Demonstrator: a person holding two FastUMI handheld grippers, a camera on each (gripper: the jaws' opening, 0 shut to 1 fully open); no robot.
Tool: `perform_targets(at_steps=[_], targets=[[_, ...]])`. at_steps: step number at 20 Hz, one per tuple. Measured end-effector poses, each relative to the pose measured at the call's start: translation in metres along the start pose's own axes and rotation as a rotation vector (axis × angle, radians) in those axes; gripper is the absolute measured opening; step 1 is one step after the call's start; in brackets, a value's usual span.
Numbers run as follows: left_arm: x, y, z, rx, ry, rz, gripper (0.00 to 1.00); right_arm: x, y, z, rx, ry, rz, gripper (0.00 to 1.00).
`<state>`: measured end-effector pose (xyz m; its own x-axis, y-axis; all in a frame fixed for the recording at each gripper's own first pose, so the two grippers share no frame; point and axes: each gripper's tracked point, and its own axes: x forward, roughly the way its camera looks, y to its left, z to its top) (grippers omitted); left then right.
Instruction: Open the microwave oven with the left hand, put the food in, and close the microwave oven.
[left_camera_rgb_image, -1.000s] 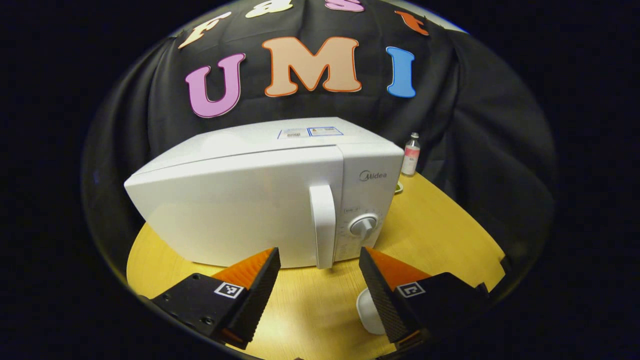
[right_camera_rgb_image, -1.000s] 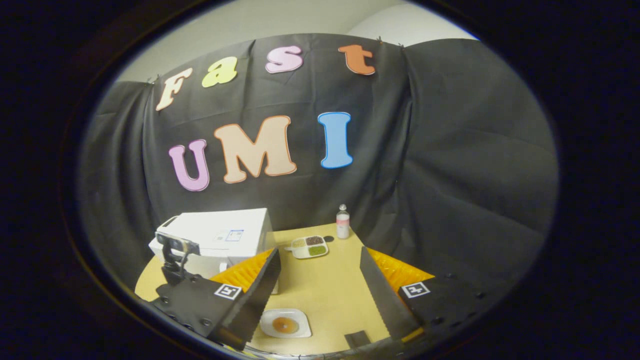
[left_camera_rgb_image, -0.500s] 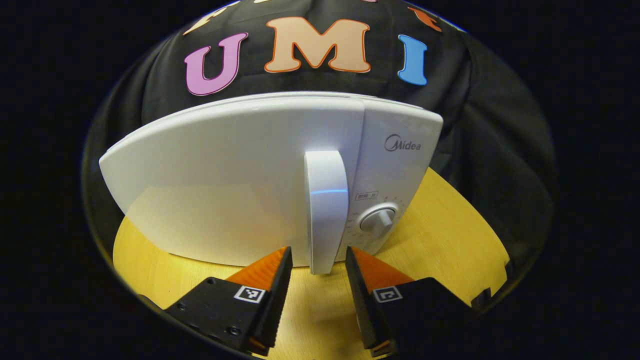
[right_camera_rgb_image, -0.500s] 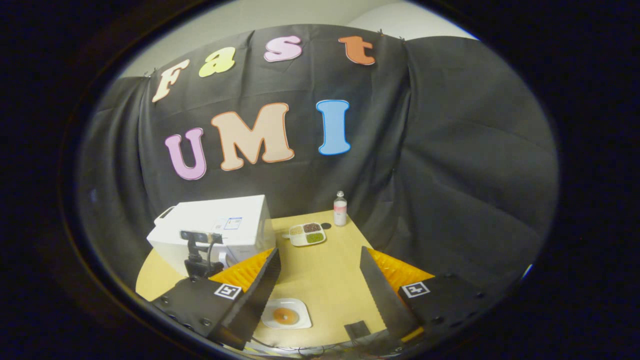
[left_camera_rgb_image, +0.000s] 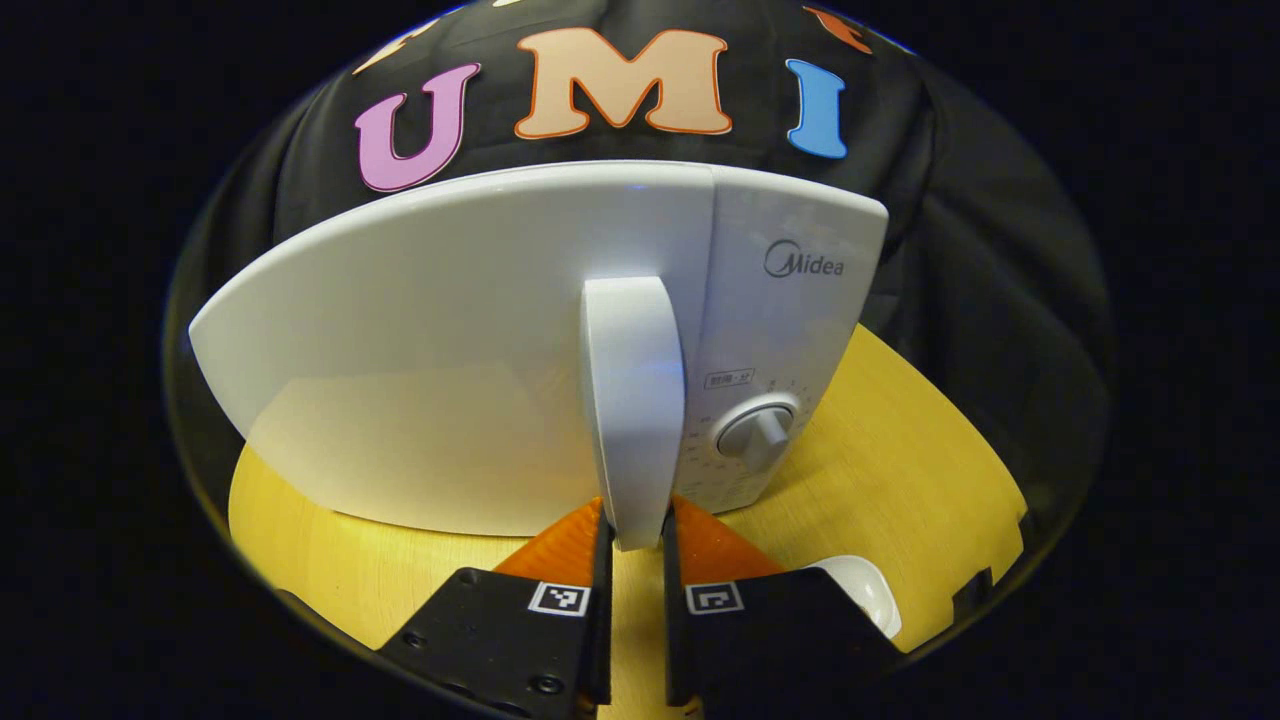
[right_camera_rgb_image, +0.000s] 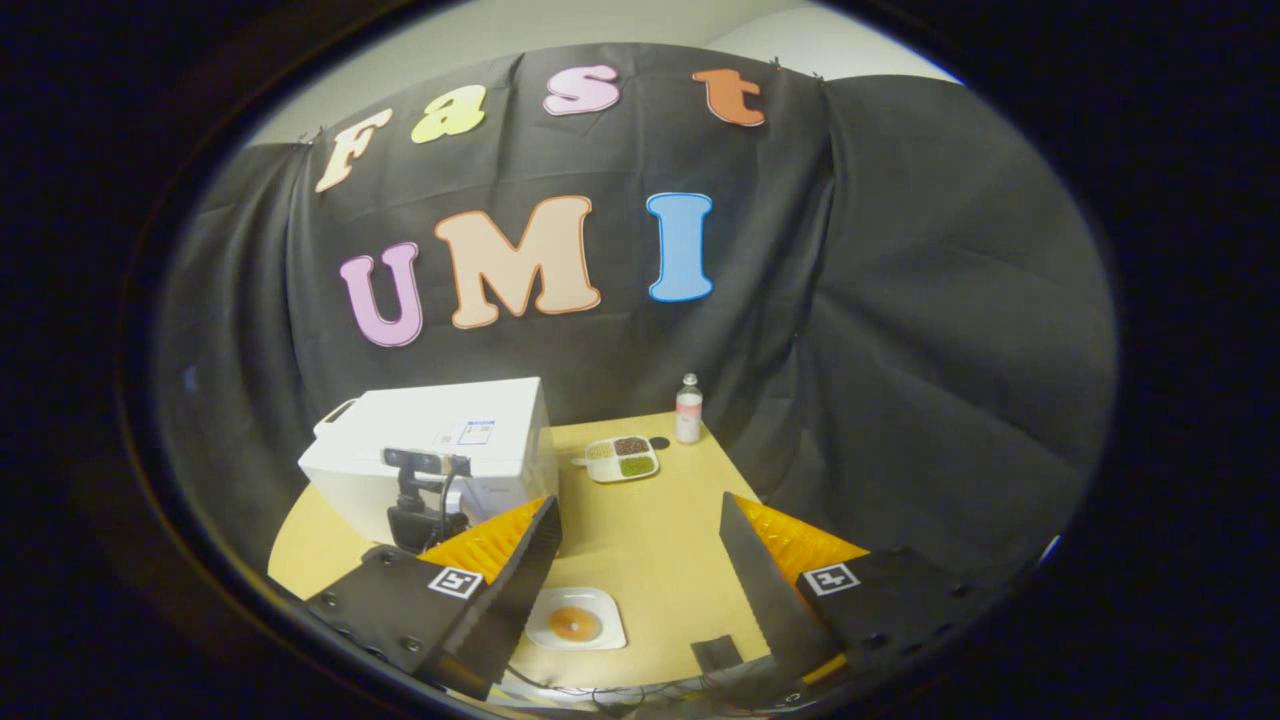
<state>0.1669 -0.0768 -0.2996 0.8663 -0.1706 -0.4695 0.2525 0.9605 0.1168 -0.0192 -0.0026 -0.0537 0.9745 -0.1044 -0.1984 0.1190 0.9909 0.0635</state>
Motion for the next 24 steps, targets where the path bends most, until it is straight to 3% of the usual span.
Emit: perform_targets(at_steps=[13,18,20,24], targets=[[-0.003,-0.002,0.0,-0.029,-0.03,0.003,0.06,-0.015,-0.001,-0.034,0.01,0.059,0.017,0.97],[-0.005,-0.001,-0.001,-0.07,-0.037,0.042,0.04,-0.011,0.008,-0.046,0.007,0.094,0.052,1.0],[-0.023,-0.002,-0.013,-0.11,-0.04,0.055,0.03,-0.006,0.014,-0.049,0.013,0.107,0.072,1.0],[-0.067,0.001,-0.042,-0.069,-0.069,0.027,0.04,0.001,0.027,-0.054,0.015,0.125,0.123,0.97]])
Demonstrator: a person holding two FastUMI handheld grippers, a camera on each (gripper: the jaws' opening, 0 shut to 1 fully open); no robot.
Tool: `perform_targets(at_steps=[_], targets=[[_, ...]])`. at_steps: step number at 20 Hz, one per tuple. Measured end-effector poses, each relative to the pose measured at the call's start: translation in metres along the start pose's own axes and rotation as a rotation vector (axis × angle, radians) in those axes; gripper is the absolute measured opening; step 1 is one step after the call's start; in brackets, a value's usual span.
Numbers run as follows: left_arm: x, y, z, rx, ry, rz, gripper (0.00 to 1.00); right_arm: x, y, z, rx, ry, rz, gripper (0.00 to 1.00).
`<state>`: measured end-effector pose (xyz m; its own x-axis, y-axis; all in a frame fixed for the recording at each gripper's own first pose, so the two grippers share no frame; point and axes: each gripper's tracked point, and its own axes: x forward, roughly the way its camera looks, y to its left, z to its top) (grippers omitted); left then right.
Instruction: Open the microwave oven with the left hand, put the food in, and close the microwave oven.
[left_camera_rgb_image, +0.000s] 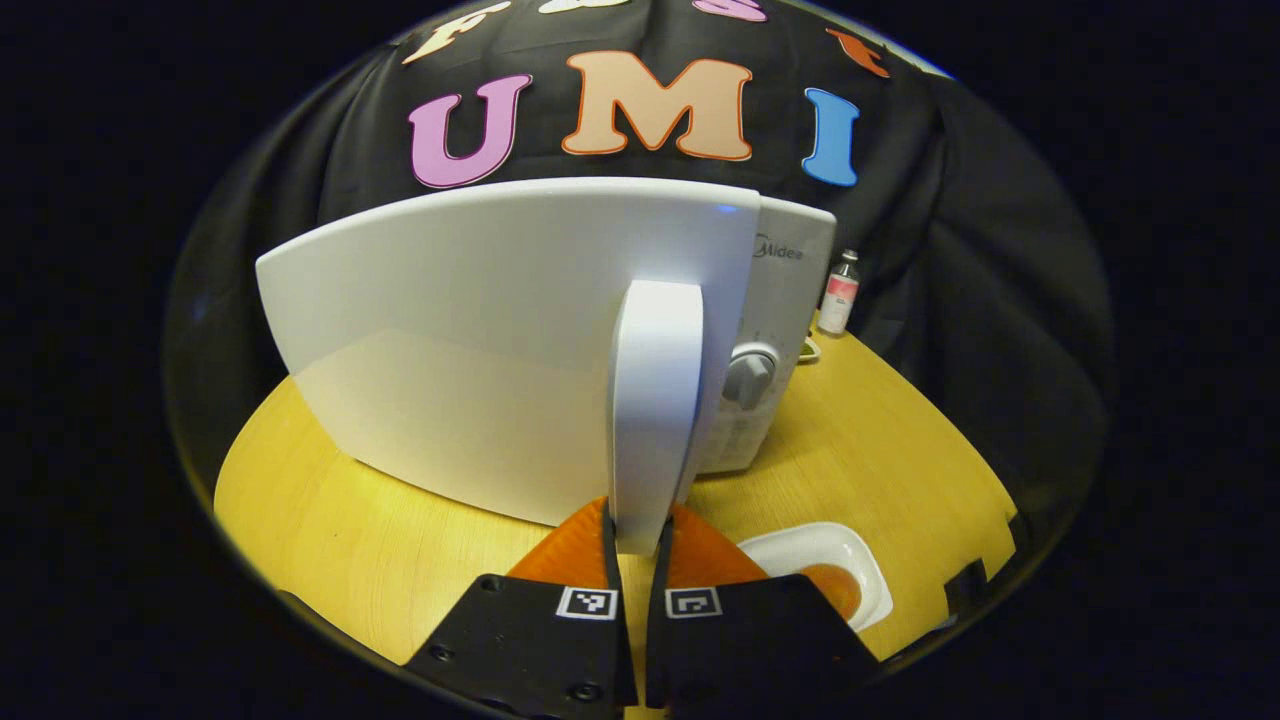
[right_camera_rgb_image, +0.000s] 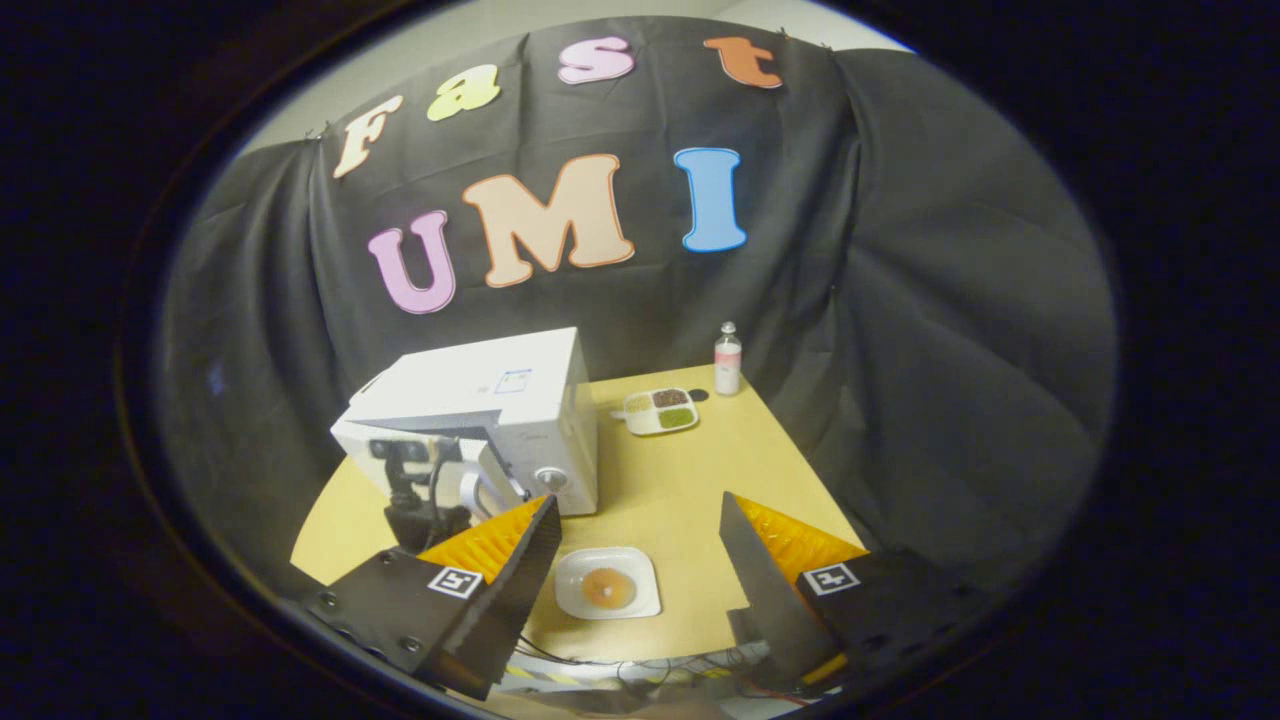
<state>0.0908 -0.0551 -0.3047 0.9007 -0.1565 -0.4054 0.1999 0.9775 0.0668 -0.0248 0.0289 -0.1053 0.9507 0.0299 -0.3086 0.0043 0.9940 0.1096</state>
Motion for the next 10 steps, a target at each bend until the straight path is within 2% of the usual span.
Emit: perform_targets(at_steps=[2,3,5,6,8,9,10], targets=[[-0.017,0.006,-0.01,0.022,0.0,-0.013,0.09,0.005,0.008,-0.002,-0.014,0.003,0.03,0.96],[-0.024,0.009,-0.014,0.036,0.003,-0.009,0.11,0.006,0.012,-0.004,-0.024,0.008,0.045,0.98],[-0.036,0.015,-0.021,0.034,0.024,0.009,0.14,0.008,0.02,-0.011,-0.041,0.023,0.077,0.92],[-0.04,0.018,-0.024,0.02,0.033,0.017,0.16,0.007,0.024,-0.014,-0.05,0.027,0.092,0.97],[-0.048,0.024,-0.03,-0.03,0.05,0.035,0.21,0.005,0.03,-0.02,-0.066,0.034,0.116,0.97],[-0.053,0.029,-0.034,-0.056,0.053,0.052,0.22,0.003,0.031,-0.024,-0.071,0.042,0.125,0.92],[-0.059,0.033,-0.037,-0.074,0.059,0.068,0.25,0.003,0.032,-0.029,-0.071,0.052,0.134,0.92]])
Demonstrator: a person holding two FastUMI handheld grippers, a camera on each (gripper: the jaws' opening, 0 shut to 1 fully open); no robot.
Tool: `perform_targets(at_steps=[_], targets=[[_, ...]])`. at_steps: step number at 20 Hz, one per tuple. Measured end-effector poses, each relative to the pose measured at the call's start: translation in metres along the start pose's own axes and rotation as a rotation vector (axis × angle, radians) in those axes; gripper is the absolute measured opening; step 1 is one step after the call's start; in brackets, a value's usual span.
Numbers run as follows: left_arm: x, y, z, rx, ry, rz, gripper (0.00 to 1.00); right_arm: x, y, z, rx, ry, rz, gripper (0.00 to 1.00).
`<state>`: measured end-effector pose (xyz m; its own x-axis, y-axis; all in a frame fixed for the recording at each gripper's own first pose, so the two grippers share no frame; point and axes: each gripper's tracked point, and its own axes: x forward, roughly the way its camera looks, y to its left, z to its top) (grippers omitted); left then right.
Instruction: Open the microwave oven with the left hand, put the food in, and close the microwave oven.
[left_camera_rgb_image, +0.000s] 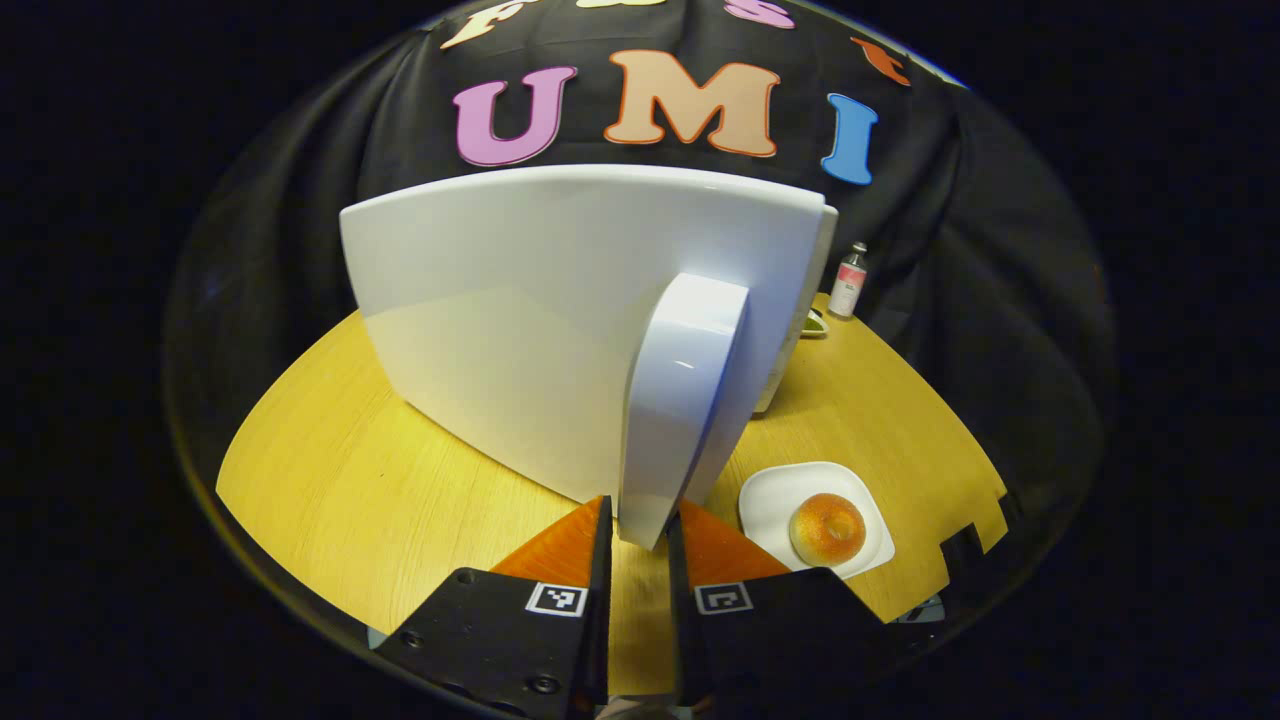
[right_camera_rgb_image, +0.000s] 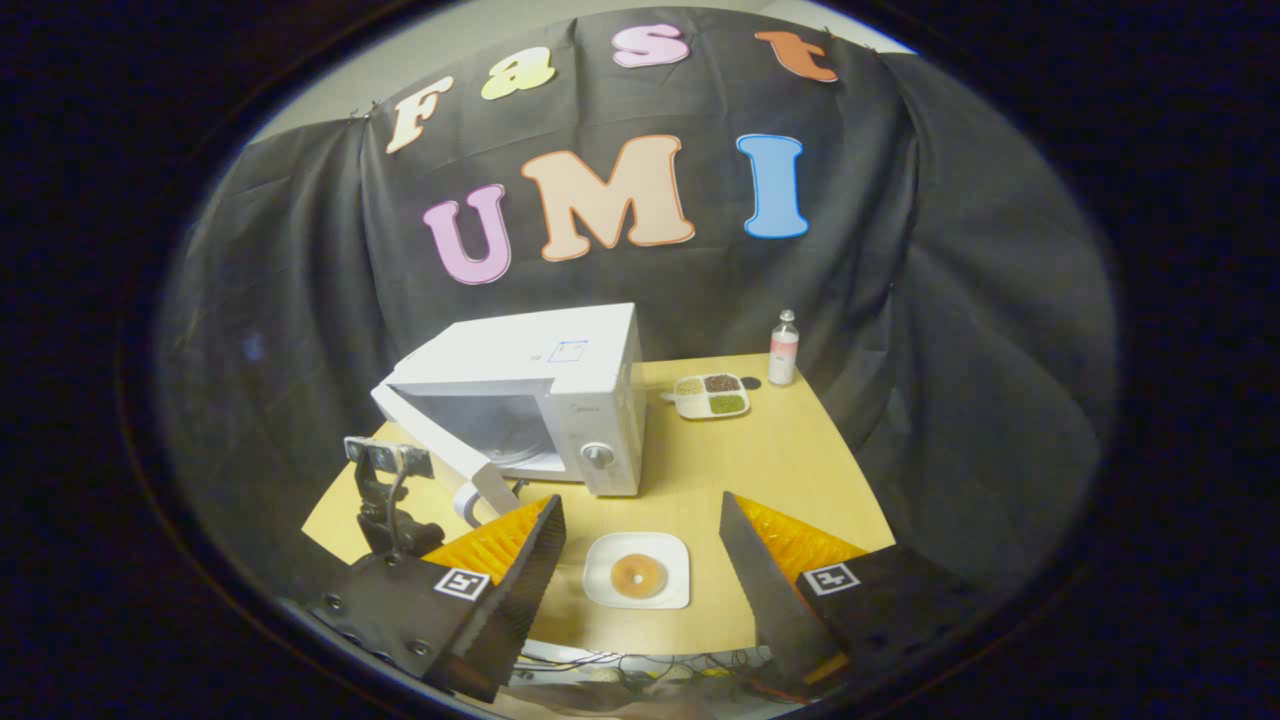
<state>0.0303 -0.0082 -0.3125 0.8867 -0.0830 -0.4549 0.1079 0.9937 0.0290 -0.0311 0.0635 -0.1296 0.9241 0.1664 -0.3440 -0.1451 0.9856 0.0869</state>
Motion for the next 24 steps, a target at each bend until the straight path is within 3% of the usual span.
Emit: perform_targets(at_steps=[3,10,12,16,22,23,24], targets=[[-0.014,0.019,-0.009,-0.018,0.0,0.06,0.35,-0.001,0.004,-0.012,0.006,0.03,0.02,0.92],[-0.053,0.072,-0.027,-0.132,-0.003,0.192,0.92,0.005,0.002,-0.03,0.002,0.072,0.039,0.92],[-0.064,0.085,-0.033,-0.147,0.004,0.22,0.99,0.01,0.002,-0.035,0.003,0.084,0.038,0.93],[-0.098,0.122,-0.039,-0.159,-0.025,0.311,0.99,0.019,0.005,-0.044,0.017,0.104,0.041,0.93],[-0.141,0.175,-0.051,-0.258,-0.037,0.398,0.99,0.048,0.015,-0.07,0.039,0.161,0.028,0.93],[-0.147,0.183,-0.054,-0.271,-0.035,0.403,0.99,0.053,0.016,-0.075,0.043,0.171,0.021,0.98],[-0.152,0.192,-0.058,-0.275,-0.031,0.416,0.99,0.059,0.018,-0.08,0.044,0.181,0.017,0.93]])
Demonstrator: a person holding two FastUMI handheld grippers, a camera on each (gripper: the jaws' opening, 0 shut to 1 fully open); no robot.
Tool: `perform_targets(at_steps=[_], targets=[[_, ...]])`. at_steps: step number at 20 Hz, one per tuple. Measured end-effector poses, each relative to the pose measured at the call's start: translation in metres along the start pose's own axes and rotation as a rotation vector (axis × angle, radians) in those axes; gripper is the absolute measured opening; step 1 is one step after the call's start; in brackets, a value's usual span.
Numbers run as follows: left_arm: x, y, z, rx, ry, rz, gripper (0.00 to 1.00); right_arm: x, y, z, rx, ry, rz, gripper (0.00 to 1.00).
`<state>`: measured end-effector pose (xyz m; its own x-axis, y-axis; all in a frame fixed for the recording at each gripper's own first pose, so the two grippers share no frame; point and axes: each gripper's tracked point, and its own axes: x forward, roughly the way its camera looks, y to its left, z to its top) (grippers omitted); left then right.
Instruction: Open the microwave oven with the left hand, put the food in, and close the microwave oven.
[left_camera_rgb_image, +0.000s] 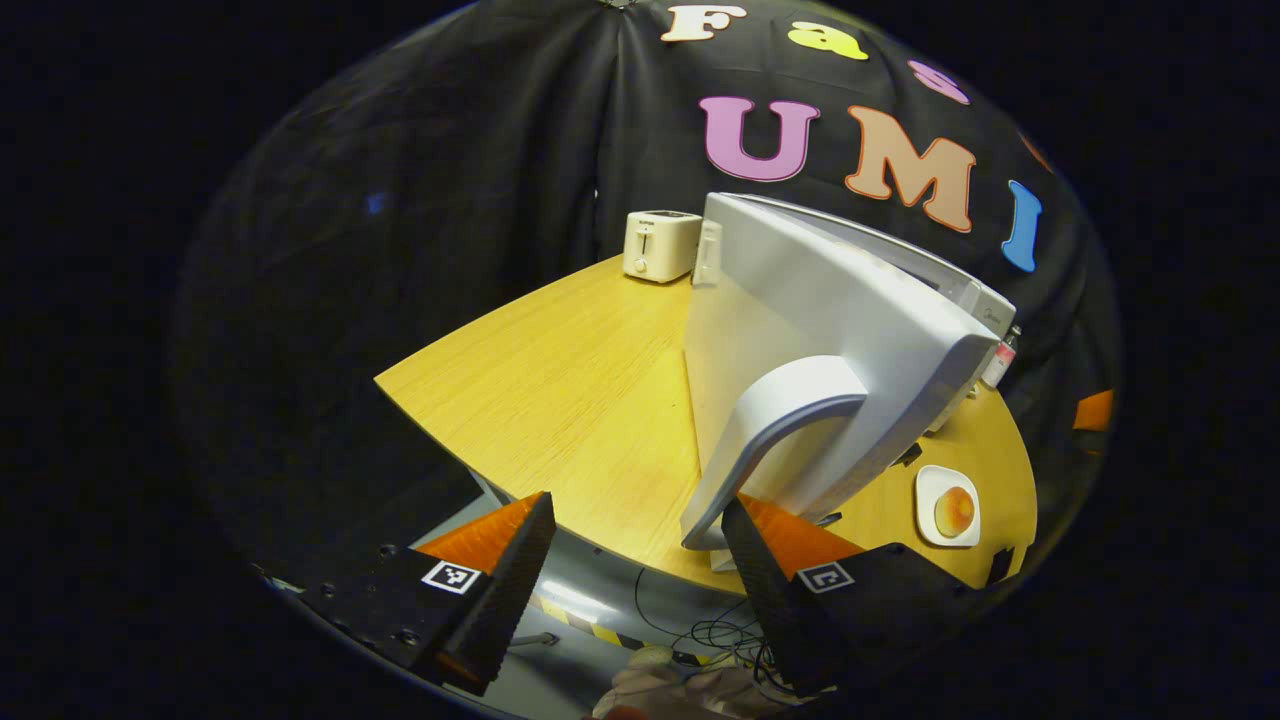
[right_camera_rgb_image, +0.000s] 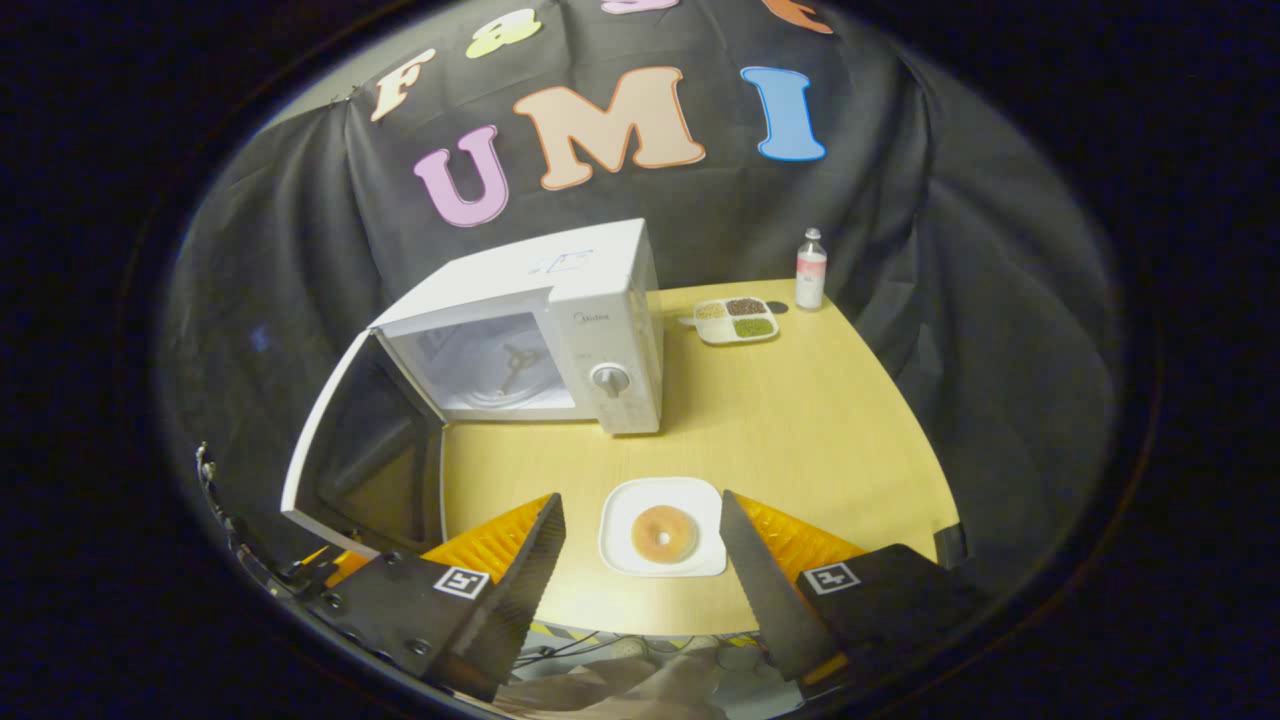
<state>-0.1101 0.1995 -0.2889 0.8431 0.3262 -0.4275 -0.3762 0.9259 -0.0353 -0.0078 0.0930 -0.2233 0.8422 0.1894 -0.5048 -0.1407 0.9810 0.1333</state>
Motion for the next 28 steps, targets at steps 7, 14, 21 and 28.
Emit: perform_targets(at_steps=[7,14,21,28], targets=[[-0.006,0.105,0.03,-0.006,-0.052,0.15,0.99,0.035,0.003,-0.035,-0.018,0.047,-0.072,1.0],[-0.039,0.169,0.107,-0.105,-0.227,0.299,0.98,0.075,0.003,-0.073,-0.053,0.168,-0.058,0.98],[-0.063,0.15,0.148,-0.133,-0.324,0.441,0.98,0.121,-0.016,-0.107,-0.122,0.364,0.0,0.93],[-0.06,0.132,0.162,-0.167,-0.341,0.49,0.97,0.148,-0.02,-0.116,-0.138,0.438,0.04,0.93]])
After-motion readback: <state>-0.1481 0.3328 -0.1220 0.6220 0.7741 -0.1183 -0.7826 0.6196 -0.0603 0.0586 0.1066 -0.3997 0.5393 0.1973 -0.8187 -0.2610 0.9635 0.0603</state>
